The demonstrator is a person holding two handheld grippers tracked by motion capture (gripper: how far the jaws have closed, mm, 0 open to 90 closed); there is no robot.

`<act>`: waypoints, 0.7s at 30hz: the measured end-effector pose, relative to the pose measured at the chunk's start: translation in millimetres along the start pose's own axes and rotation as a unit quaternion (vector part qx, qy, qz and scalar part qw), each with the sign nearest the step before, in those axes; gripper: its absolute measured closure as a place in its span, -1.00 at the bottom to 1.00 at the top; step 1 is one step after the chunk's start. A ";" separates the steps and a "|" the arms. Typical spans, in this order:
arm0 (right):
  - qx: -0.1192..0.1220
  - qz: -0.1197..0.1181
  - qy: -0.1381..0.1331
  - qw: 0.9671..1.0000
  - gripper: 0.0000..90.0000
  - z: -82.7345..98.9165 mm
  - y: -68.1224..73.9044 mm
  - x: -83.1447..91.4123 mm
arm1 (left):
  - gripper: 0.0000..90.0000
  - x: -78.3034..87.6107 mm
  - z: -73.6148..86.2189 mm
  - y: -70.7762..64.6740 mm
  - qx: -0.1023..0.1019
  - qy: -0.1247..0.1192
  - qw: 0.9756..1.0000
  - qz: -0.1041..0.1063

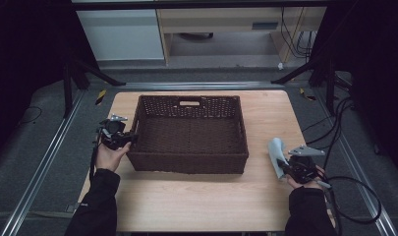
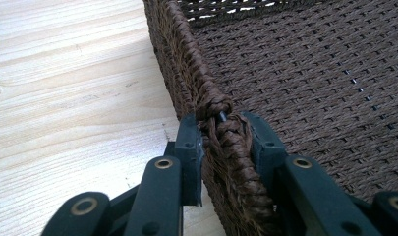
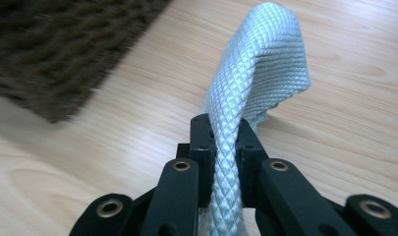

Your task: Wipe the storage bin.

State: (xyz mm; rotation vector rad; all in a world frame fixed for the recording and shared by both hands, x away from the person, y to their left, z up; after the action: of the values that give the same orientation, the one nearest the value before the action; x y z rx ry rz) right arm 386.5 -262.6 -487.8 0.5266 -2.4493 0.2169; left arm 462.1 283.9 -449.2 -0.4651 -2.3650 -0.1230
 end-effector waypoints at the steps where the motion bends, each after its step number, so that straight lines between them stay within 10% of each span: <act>1: -0.005 0.007 0.003 1.000 0.84 1.8 -3.9 -1.5 | 0.56 0.0 0.0 0.0 0.000 0.000 1.000 0.000; 12: -0.011 0.020 0.040 0.999 0.82 16.3 -14.3 -14.0 | 0.56 0.0 0.1 0.3 0.001 0.000 1.000 0.001; 21: -0.005 0.039 0.012 0.999 0.45 10.2 -14.5 -8.8 | 0.56 -0.1 0.1 0.4 0.002 0.001 1.000 0.002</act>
State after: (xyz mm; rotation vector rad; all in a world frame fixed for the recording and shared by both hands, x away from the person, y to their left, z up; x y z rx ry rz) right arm 393.5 -275.8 -500.9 0.4215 -2.4478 0.2419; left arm 462.2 284.2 -449.3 -0.4684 -2.3621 -0.1175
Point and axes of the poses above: each handheld gripper's, and its own axes: x roughly backward along the jaws, z roughly out of its underside, y roughly to its left, the point moved 4 cm from there along -x, roughly forward along the jaws, and after that the axes turned 6 degrees about -y, right-handed, at the moved point
